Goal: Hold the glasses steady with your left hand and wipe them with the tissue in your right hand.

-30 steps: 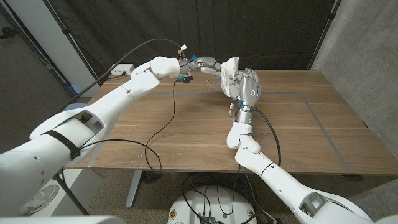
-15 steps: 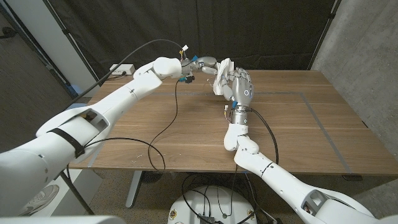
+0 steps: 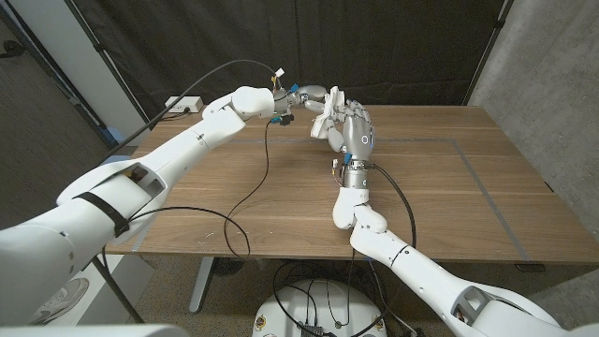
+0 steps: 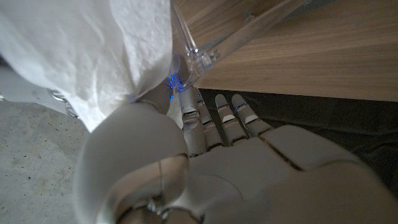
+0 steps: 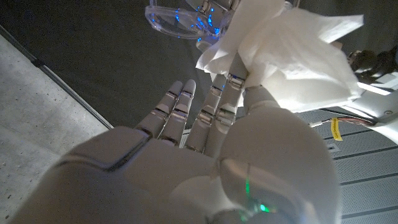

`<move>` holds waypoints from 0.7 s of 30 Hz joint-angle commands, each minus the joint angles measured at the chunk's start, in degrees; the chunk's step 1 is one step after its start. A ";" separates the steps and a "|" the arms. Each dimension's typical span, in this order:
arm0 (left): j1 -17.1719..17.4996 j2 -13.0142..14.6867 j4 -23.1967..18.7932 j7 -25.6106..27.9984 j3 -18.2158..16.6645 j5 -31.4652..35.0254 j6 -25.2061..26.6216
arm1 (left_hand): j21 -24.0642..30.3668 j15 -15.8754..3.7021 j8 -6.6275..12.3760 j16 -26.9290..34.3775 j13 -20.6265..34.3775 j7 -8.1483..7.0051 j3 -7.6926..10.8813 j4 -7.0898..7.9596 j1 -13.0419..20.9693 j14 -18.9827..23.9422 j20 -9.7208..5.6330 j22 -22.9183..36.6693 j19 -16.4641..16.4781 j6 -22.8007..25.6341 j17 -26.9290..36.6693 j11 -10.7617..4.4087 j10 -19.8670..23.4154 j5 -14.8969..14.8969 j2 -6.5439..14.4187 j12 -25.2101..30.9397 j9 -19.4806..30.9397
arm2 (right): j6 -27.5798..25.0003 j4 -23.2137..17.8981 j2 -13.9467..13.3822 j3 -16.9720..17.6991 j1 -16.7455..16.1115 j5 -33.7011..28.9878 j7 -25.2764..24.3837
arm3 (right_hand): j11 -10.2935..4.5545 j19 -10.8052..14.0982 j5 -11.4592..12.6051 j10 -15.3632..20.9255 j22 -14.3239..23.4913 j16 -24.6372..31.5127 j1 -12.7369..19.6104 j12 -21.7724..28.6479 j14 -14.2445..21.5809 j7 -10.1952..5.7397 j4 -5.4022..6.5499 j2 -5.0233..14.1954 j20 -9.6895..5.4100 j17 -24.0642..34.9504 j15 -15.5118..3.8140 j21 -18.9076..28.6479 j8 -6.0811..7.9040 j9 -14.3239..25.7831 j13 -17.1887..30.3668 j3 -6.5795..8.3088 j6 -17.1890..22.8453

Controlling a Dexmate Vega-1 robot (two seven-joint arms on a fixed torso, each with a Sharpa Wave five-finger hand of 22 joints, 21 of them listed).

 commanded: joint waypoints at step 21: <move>1.36 2.06 -4.32 -0.83 -0.59 -0.11 1.41 | 0.31 -5.24 -0.51 0.26 0.53 -0.19 0.62 -0.07 -0.05 -0.48 -0.16 0.06 -0.12 0.43 0.25 -0.42 0.13 0.31 0.14 0.42 0.07 | -5.10 5.42 2.04 3.65 1.02 0.11 0.08 | -0.34 -0.36 -0.14 1.67 0.09 0.47 0.78 0.30 1.75 0.01 0.30 -0.08 -0.43 0.18 -8.96 0.92 -0.64 0.07 0.26 0.77 0.24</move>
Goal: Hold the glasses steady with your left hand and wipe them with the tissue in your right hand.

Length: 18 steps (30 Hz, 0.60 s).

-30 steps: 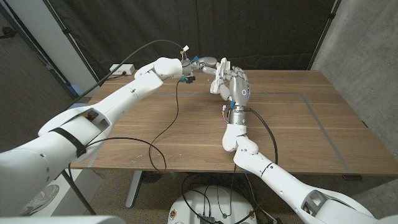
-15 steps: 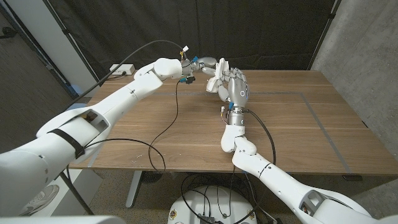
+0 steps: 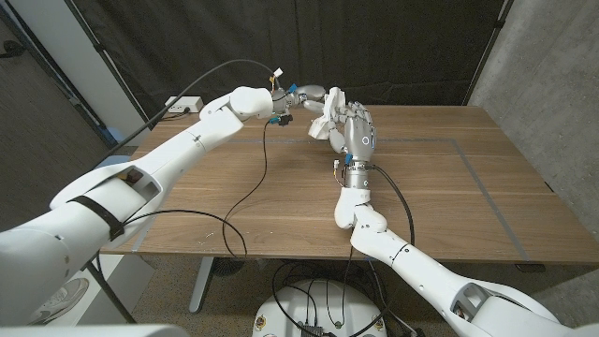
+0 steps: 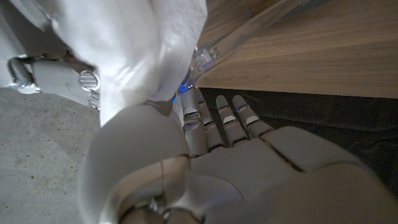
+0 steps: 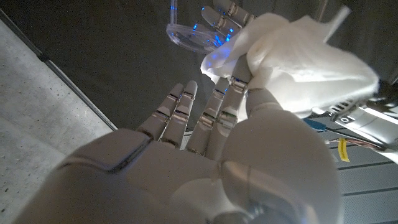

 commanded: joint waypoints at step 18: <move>0.50 0.96 -2.83 -0.60 0.18 0.93 1.63 | 0.39 -5.47 -0.19 0.30 0.43 -0.24 0.51 -0.08 -0.03 -0.30 -0.19 0.06 -0.28 0.65 0.36 -0.56 -0.04 0.09 0.06 0.56 0.27 | 9.16 3.41 5.71 11.18 -2.03 2.35 0.02 | 0.60 0.05 0.13 0.57 0.08 0.17 0.41 -0.17 1.09 0.05 0.01 0.30 -0.77 0.20 -8.94 0.75 -0.59 0.11 0.03 0.67 0.16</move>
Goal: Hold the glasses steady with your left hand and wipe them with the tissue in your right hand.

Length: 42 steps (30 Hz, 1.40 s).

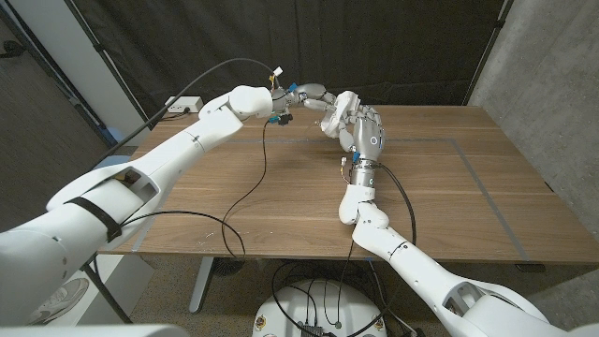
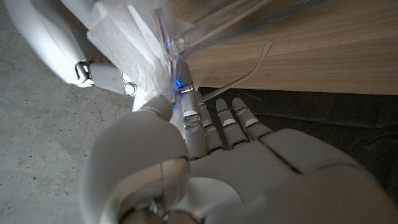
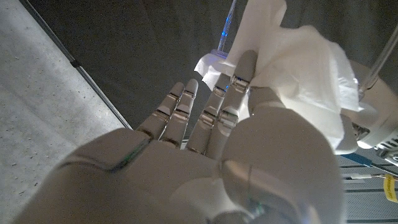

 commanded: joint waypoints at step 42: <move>5.74 6.08 -14.21 8.10 -1.00 9.30 4.38 | 0.67 -5.23 -0.37 0.30 0.42 -0.25 0.64 -0.23 -0.16 -0.22 -0.03 0.05 -0.25 0.75 0.30 -0.58 -0.13 0.09 0.03 0.49 0.24 | 24.43 -8.75 2.55 12.29 -6.91 25.55 -0.11 | 1.36 -0.25 0.02 0.82 0.06 0.32 0.52 -0.57 1.90 0.98 0.36 0.74 -0.86 0.17 -8.76 0.70 -0.67 0.30 0.14 1.39 -0.08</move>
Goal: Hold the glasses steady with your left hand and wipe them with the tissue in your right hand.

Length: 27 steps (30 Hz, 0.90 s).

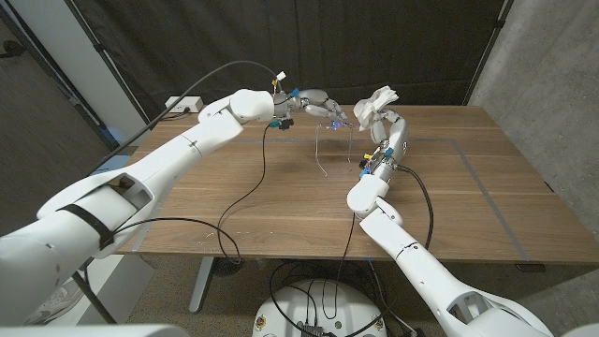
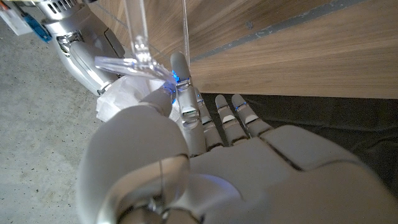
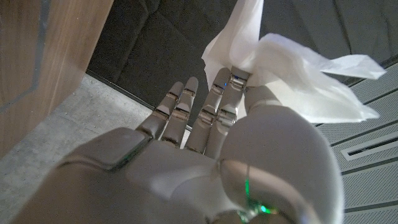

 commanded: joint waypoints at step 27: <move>7.25 10.31 -24.08 18.54 1.18 56.34 8.87 | 0.68 -6.58 -0.72 0.40 0.28 -2.34 -0.02 0.55 -1.41 0.18 -0.72 -0.09 0.76 1.39 0.26 -2.20 0.63 0.38 -0.93 0.44 -1.26 | -21.20 -9.87 -8.37 -2.03 -3.91 -17.01 2.07 | -0.19 -0.37 -0.50 -0.38 0.17 -0.15 -0.11 -0.80 -0.08 -0.19 0.32 0.32 -0.63 0.27 -8.46 0.69 -0.39 0.22 0.17 0.68 -0.18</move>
